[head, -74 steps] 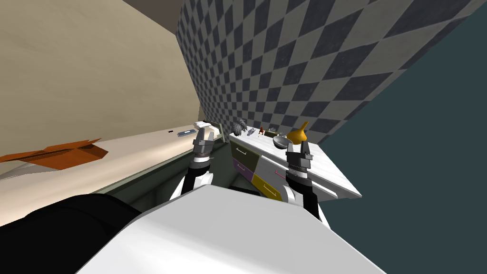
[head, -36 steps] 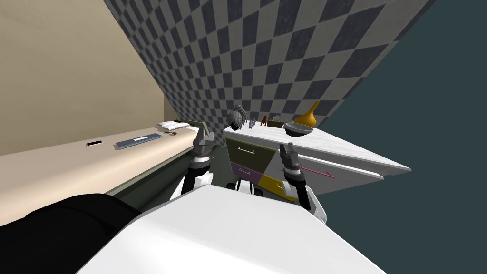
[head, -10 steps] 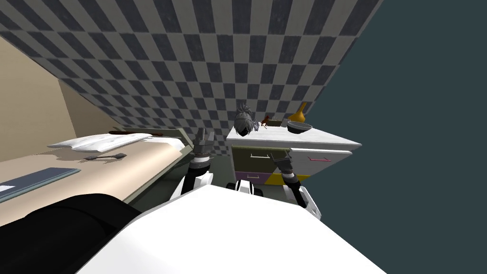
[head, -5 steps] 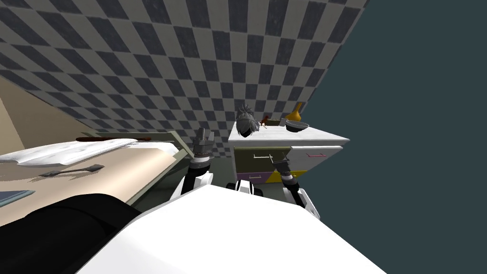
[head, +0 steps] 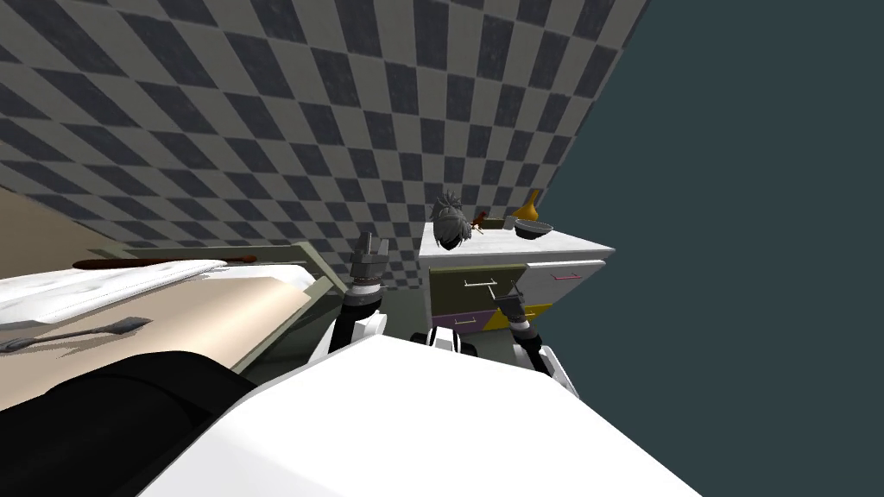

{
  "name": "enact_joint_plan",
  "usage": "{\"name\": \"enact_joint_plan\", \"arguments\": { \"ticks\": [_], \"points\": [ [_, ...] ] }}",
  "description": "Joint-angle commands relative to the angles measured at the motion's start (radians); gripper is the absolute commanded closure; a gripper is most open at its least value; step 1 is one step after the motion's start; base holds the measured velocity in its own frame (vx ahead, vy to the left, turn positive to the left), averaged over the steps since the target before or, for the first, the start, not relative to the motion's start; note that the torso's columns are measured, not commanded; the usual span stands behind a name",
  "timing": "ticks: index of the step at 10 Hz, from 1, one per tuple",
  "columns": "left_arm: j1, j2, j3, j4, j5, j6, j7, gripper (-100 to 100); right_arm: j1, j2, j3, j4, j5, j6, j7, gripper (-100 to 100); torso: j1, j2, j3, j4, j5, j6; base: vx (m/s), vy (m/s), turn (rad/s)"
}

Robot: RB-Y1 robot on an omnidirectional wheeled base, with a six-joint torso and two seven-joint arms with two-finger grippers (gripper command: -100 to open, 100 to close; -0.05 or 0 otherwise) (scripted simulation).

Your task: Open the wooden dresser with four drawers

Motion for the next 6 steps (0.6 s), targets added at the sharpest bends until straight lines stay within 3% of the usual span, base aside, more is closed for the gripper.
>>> {"name": "enact_joint_plan", "arguments": {
  "ticks": [1,6],
  "points": [
    [0.000,0.000,0.000,0.000,0.000,0.000,0.000,0,0.002,0.021,-0.009,0.049,0.031,-0.015,0.056,-100,0.002,0.004,0.001,0.005,0.003,0.002,0.003,0.124,-0.080],
    [0.000,0.000,0.000,0.000,0.000,0.000,0.000,0,-0.003,0.160,-0.039,0.148,0.090,-0.061,0.178,-100,-0.001,0.009,0.004,0.008,0.003,0.002,-0.001,0.114,-0.136]
  ]
}}
